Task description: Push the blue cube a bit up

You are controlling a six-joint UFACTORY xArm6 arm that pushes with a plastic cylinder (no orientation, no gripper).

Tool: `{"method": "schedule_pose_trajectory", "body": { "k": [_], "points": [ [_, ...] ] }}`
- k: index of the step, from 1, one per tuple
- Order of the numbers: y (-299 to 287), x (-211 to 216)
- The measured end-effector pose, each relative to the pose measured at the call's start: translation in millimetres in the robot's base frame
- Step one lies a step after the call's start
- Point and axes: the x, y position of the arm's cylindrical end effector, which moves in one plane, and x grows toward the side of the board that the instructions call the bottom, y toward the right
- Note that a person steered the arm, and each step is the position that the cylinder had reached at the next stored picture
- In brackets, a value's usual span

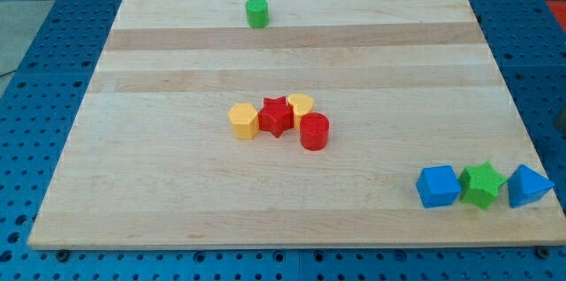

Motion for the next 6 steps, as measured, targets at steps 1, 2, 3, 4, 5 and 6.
{"method": "schedule_pose_trajectory", "body": {
  "k": [1, 2, 3, 4, 5, 6],
  "points": [
    [0.0, 3.5],
    [-0.8, 49.7],
    [-0.7, 84.5],
    [-21.0, 119.5],
    [-70.5, 114.6],
    [-147.5, 92.9]
  ]
}}
